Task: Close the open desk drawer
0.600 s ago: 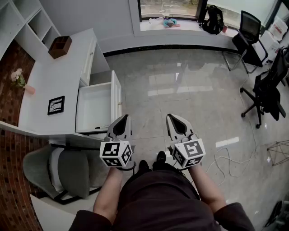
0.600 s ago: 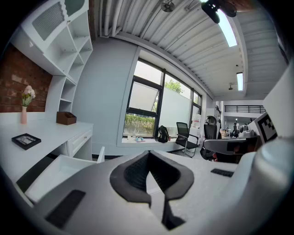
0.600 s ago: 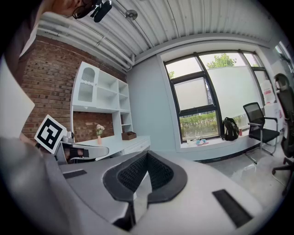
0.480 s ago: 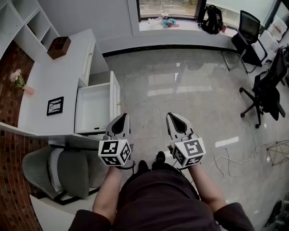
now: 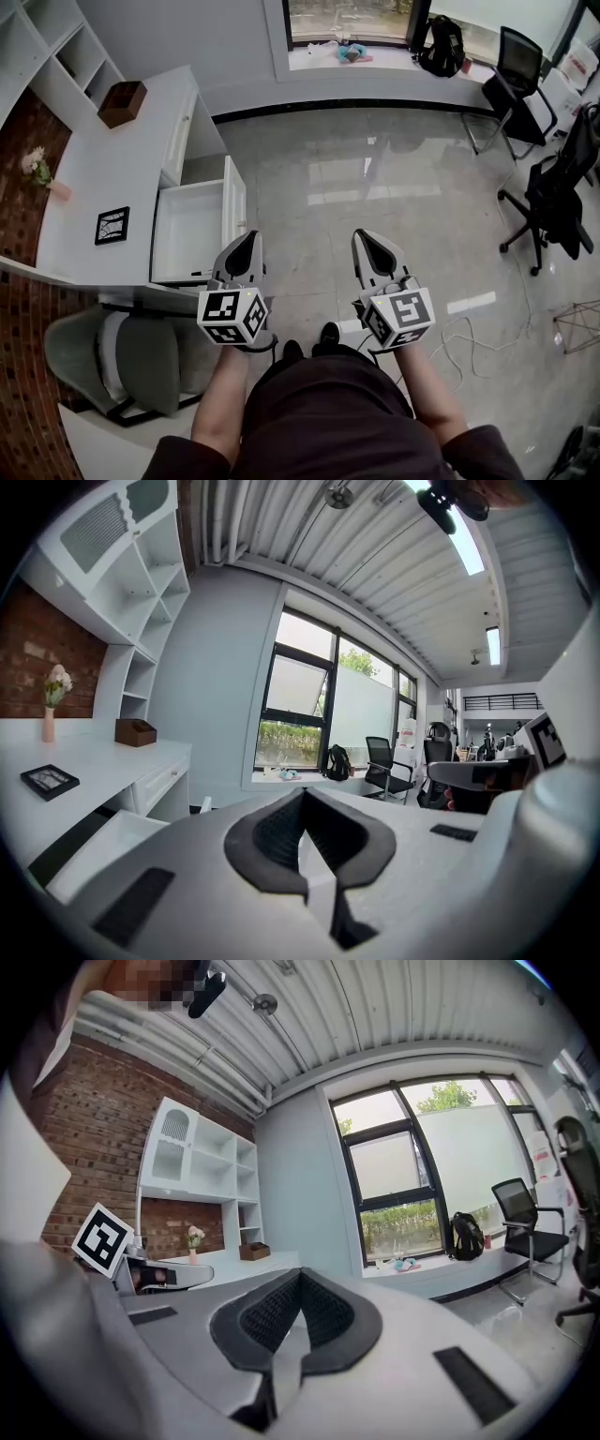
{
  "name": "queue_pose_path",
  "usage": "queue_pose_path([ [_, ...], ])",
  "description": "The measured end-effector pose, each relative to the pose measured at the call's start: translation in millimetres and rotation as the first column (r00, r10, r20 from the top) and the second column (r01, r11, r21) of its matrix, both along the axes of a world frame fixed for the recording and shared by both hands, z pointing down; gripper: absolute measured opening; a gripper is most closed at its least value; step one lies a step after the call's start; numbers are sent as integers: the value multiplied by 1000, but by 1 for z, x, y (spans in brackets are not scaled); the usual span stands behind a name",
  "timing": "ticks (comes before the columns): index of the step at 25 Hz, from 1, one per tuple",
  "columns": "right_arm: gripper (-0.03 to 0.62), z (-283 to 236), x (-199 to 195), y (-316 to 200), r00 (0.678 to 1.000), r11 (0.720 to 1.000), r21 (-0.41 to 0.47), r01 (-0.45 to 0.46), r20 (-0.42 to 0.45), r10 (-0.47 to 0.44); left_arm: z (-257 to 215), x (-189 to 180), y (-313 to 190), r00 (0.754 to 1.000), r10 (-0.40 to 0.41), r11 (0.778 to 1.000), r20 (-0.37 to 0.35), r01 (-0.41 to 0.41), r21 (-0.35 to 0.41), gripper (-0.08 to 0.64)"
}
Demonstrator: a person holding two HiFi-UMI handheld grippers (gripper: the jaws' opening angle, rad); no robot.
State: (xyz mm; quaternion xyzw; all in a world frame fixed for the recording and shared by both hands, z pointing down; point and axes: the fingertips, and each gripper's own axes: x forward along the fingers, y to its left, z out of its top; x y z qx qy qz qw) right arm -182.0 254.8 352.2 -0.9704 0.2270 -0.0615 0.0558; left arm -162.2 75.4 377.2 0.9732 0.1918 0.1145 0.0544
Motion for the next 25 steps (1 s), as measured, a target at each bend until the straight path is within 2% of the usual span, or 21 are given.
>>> queue_pose_path([
  [6,5,8,8,19,1000,999,48,20,20,-21,6,4,10,999,-40,999,6,40,13,9],
  [12,5,12,26,26,1000,1000,9,24,20,-24,8,17,6,997,-77,997,23,77,21,9],
  [18,5,21,46,16,998,999,17,38,42,-39,15,32,-4,994,-99,995,45,98,32,9],
  [25,5,26,100,0,997,998,8,58,52,-59,29,83,-18,991,-115,993,65,113,28,9],
])
